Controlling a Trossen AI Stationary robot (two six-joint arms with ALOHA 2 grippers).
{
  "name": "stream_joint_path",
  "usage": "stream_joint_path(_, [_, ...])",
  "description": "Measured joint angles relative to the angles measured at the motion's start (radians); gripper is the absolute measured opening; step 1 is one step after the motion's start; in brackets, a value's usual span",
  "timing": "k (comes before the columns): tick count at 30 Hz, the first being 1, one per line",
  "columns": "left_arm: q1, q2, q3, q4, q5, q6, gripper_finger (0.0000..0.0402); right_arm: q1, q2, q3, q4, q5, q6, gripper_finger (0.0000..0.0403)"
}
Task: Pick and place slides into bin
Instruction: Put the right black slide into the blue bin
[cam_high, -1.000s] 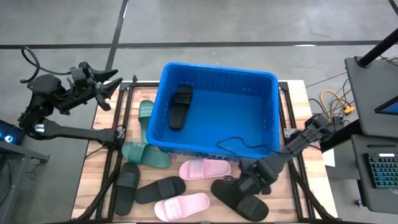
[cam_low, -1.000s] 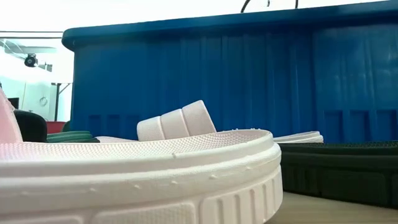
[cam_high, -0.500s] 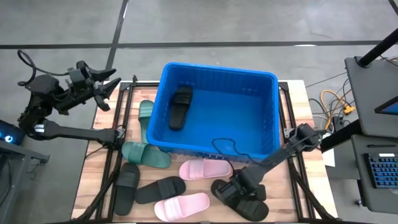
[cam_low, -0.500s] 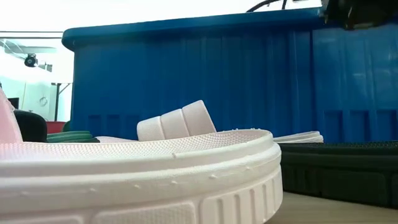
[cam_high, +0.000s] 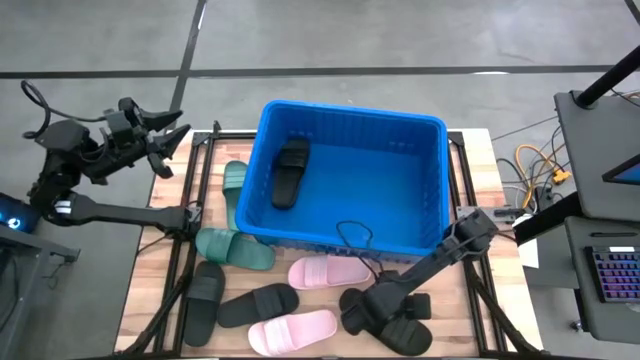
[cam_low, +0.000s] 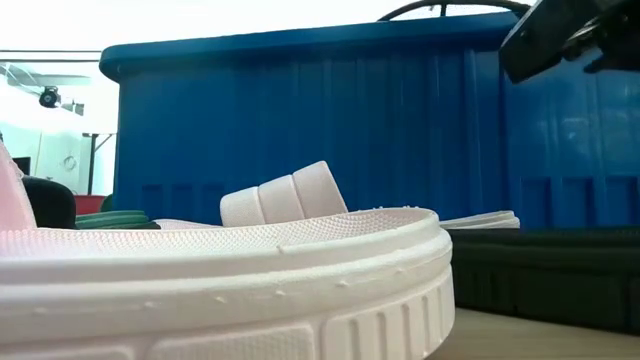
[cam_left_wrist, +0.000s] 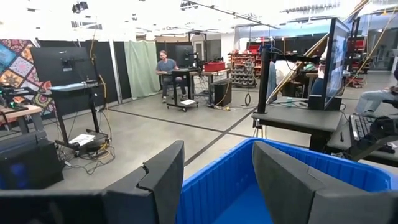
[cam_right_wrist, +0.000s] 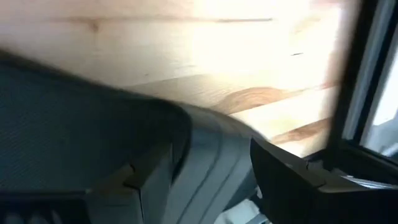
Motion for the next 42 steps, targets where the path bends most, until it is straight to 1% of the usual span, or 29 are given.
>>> stream_joint_path(2, [0.0, -0.003, 0.0, 0.0, 0.0, 0.0, 0.0176, 0.0, 0.025, 0.035, -0.027, 0.0, -0.017, 0.0205])
stream_joint_path(7, [0.0, -0.009, 0.0, 0.0, 0.0, 0.0, 0.0176, 0.0, 0.067, 0.069, -0.024, -0.009, -0.056, 0.0201])
stream_joint_path(10, [0.0, -0.013, 0.0, 0.0, 0.0, 0.0, 0.0176, 0.002, 0.095, 0.084, -0.024, -0.025, -0.083, 0.0192])
stream_joint_path(14, [0.0, -0.017, 0.0, 0.0, 0.001, 0.0, 0.0176, 0.004, 0.102, 0.086, -0.027, -0.041, -0.08, 0.0172])
stream_joint_path(19, [0.0, -0.025, 0.0, 0.0, 0.001, 0.0, 0.0176, 0.004, 0.098, 0.085, -0.027, -0.045, -0.08, 0.0123])
stream_joint_path(26, [0.0, -0.035, 0.0, 0.0, 0.001, 0.0, 0.0176, 0.015, 0.093, 0.084, -0.028, -0.051, -0.121, 0.003])
stream_joint_path(27, [0.0, -0.036, 0.0, 0.0, 0.001, 0.0, 0.0176, 0.016, 0.09, 0.084, -0.028, -0.05, -0.132, 0.002])
stream_joint_path(29, [0.0, -0.037, 0.0, 0.0, 0.001, 0.0, 0.0176, 0.02, 0.082, 0.083, -0.027, -0.045, -0.138, 0.0014])
stream_joint_path(32, [0.0, -0.037, 0.0, 0.0, 0.001, -0.001, 0.0176, 0.026, 0.057, 0.082, -0.019, -0.015, -0.138, 0.0013])
stream_joint_path(36, [0.0, -0.036, 0.0, 0.0, 0.001, -0.001, 0.0176, 0.034, 0.011, 0.082, -0.017, 0.054, -0.133, 0.0012])
stream_joint_path(42, [0.0, -0.036, 0.0, 0.0, 0.001, -0.002, 0.0176, 0.047, -0.06, 0.099, -0.018, 0.239, -0.156, 0.0012])
